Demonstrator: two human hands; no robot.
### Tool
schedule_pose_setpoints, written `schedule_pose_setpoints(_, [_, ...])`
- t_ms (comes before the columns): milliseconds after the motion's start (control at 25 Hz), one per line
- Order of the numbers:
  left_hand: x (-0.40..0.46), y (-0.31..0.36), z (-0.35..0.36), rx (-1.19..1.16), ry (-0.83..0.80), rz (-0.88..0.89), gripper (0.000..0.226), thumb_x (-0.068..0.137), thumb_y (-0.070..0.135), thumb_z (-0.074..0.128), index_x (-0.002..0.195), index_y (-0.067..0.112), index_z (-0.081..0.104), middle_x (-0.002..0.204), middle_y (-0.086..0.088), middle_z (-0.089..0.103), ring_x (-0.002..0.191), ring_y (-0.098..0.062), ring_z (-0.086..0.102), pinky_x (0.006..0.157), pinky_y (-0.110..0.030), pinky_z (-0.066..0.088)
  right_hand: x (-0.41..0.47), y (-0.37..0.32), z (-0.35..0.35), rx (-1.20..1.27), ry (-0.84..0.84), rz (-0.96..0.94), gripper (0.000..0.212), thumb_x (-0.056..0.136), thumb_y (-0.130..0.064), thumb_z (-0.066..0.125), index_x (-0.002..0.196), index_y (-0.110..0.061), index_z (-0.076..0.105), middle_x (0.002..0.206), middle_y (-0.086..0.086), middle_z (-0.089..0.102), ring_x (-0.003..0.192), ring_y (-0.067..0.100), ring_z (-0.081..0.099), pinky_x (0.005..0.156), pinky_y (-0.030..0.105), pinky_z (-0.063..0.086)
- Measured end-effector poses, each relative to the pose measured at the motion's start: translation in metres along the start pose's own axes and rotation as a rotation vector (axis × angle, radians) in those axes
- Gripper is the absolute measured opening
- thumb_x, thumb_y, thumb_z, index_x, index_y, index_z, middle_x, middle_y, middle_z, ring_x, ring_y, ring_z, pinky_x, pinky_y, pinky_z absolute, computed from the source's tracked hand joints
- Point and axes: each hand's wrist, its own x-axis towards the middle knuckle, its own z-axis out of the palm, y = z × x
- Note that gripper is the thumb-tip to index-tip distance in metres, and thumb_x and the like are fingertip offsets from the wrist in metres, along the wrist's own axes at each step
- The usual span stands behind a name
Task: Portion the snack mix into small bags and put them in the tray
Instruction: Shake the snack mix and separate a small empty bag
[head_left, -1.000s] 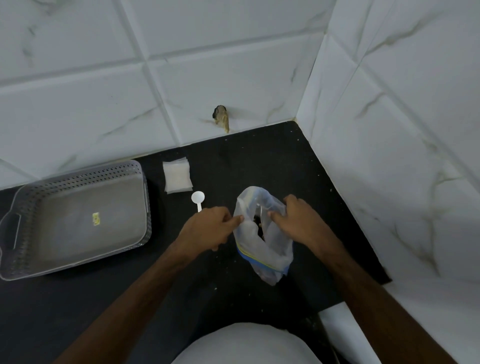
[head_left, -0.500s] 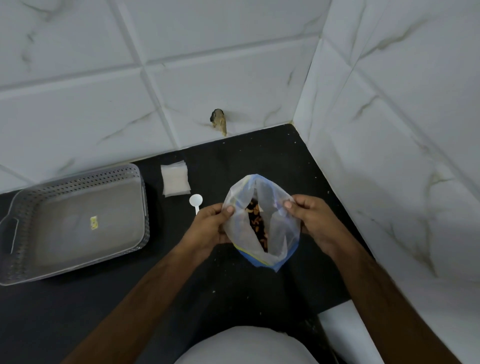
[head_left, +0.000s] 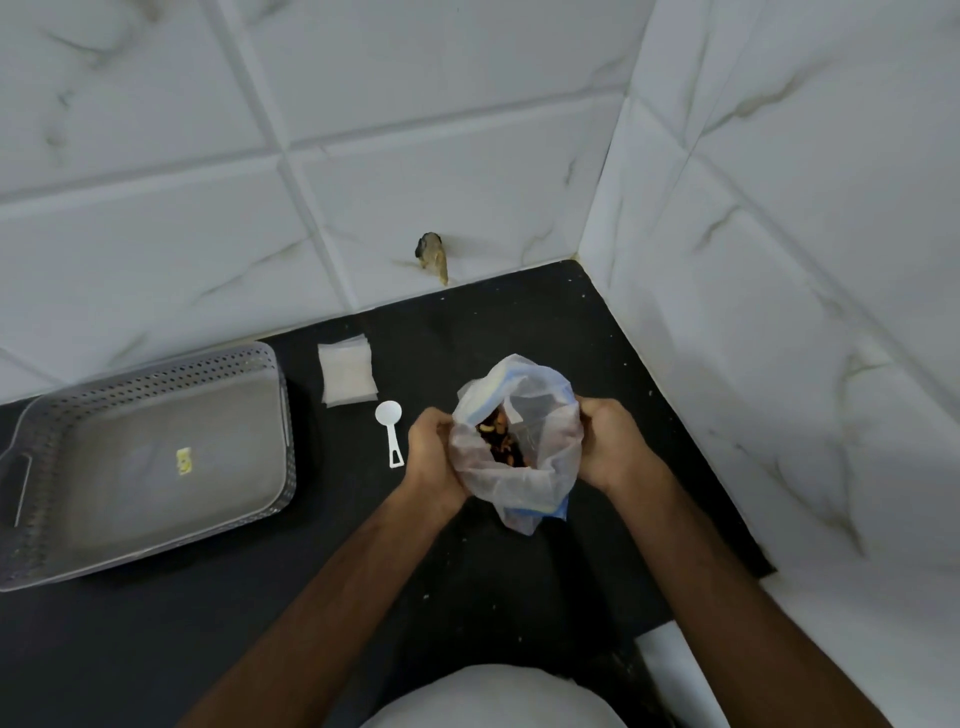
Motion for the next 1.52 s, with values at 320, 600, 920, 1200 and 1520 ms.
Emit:
schedule_pose_setpoints(320, [-0.001, -0.016, 0.009, 0.572, -0.006, 0.238, 0.061, 0.093, 0.073, 0.041, 0.119, 0.021, 0.061, 0.117, -0.003, 0.065, 0.107, -0.019, 0.063, 0.099, -0.046, 0.053, -0.005, -0.013, 0.026, -0.435, 0.024, 0.010, 0.043, 0.096, -0.055, 0.054, 0.090, -0.014, 0.065, 0.074, 0.003, 0.055, 0.061, 0.013, 0.048, 0.057, 0.025, 0.041])
schedule_pose_setpoints(600, [0.005, -0.006, -0.018, 1.366, 0.006, 0.577, 0.020, 0.101, 0.023, 0.052, 0.097, 0.005, 0.060, 0.085, -0.009, 0.067, 0.068, -0.020, 0.065, 0.062, -0.039, 0.056, -0.003, -0.024, 0.021, -0.960, -0.183, -0.229, 0.046, 0.090, -0.056, 0.063, 0.122, -0.023, 0.057, 0.110, 0.000, 0.063, 0.099, 0.013, 0.063, 0.087, 0.034, 0.053])
schedule_pose_setpoints(920, [-0.008, -0.018, -0.028, 0.337, -0.173, 0.068, 0.020, 0.102, 0.003, 0.041, 0.114, 0.003, 0.058, 0.089, -0.015, 0.074, 0.076, -0.023, 0.072, 0.063, -0.036, 0.063, -0.033, 0.009, -0.027, -1.210, 0.102, -0.292, 0.033, 0.098, -0.053, 0.050, 0.112, -0.023, 0.052, 0.106, -0.001, 0.060, 0.091, 0.014, 0.064, 0.075, 0.034, 0.058])
schedule_pose_setpoints(1200, [-0.003, -0.042, -0.031, 0.065, -0.129, 0.082, 0.032, 0.099, -0.005, 0.041, 0.126, -0.005, 0.057, 0.117, -0.028, 0.070, 0.104, -0.041, 0.070, 0.088, -0.051, 0.060, -0.027, 0.009, -0.026, -0.344, 0.194, -0.303, 0.020, 0.103, -0.025, 0.052, 0.114, -0.014, 0.064, 0.117, 0.008, 0.061, 0.104, 0.023, 0.064, 0.077, 0.039, 0.062])
schedule_pose_setpoints(1520, [-0.006, -0.034, -0.068, 0.755, 0.047, 0.233, 0.032, 0.101, 0.007, 0.049, 0.126, 0.026, 0.056, 0.124, -0.011, 0.065, 0.098, -0.023, 0.070, 0.073, -0.039, 0.059, -0.015, -0.011, -0.025, -0.005, 0.107, -0.130, 0.014, 0.096, -0.020, 0.061, 0.095, -0.009, 0.068, 0.084, 0.009, 0.064, 0.075, 0.019, 0.061, 0.066, 0.035, 0.050])
